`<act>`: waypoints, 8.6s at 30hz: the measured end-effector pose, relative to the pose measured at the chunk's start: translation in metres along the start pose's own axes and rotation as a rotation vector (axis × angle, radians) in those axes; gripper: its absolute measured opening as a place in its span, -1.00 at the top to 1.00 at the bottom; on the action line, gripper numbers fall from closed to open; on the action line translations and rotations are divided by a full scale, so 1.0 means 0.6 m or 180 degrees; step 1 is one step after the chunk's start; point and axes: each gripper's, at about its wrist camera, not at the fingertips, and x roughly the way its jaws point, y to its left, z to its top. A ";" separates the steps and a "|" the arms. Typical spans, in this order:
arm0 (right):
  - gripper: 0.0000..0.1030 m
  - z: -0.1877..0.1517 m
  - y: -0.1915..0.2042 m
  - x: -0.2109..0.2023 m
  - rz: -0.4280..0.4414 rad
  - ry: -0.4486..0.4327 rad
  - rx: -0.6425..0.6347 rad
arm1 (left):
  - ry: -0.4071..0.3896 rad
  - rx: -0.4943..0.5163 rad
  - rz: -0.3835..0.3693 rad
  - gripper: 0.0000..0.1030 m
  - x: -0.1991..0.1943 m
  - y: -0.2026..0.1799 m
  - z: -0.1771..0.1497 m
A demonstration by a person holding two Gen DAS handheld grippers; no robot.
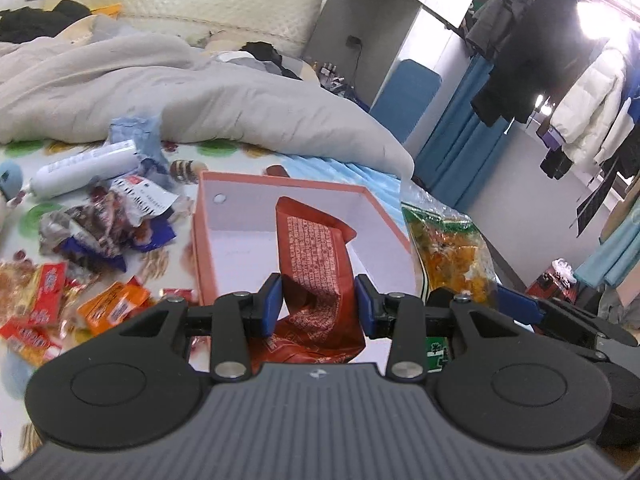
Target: Organize snacks
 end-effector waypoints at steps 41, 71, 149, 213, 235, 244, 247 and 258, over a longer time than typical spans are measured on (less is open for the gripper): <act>-0.62 -0.036 -0.081 0.134 -0.0016 0.0404 0.0179 | 0.0408 0.0229 0.0161 -0.41 0.167 0.012 0.036; -0.62 -0.026 0.075 -0.080 0.0485 -0.0174 0.0065 | -0.0264 0.0269 0.0340 -0.41 -0.188 0.020 -0.019; -0.30 -0.153 0.352 0.249 0.0571 0.0988 -0.1406 | 0.0443 -0.0540 0.1051 -0.40 0.018 0.489 -0.126; 0.75 -0.217 0.271 0.117 0.0693 0.1462 -0.0379 | 0.0549 0.0383 0.0824 1.00 -0.117 0.286 -0.243; -0.51 -0.266 0.217 0.055 0.0546 0.1585 -0.0382 | 0.0424 -0.0186 0.0707 -0.75 -0.168 0.265 -0.302; -0.68 -0.239 0.228 0.086 0.0554 0.1516 -0.0288 | 0.0452 -0.0196 0.1075 -0.81 -0.125 0.346 -0.286; -0.68 -0.239 0.239 0.101 0.0511 0.1540 -0.0242 | 0.0463 -0.0159 0.1146 -0.83 -0.106 0.365 -0.283; -0.68 -0.256 0.261 0.146 0.0366 0.1712 -0.0228 | 0.0657 -0.0186 0.1318 -0.84 -0.057 0.413 -0.298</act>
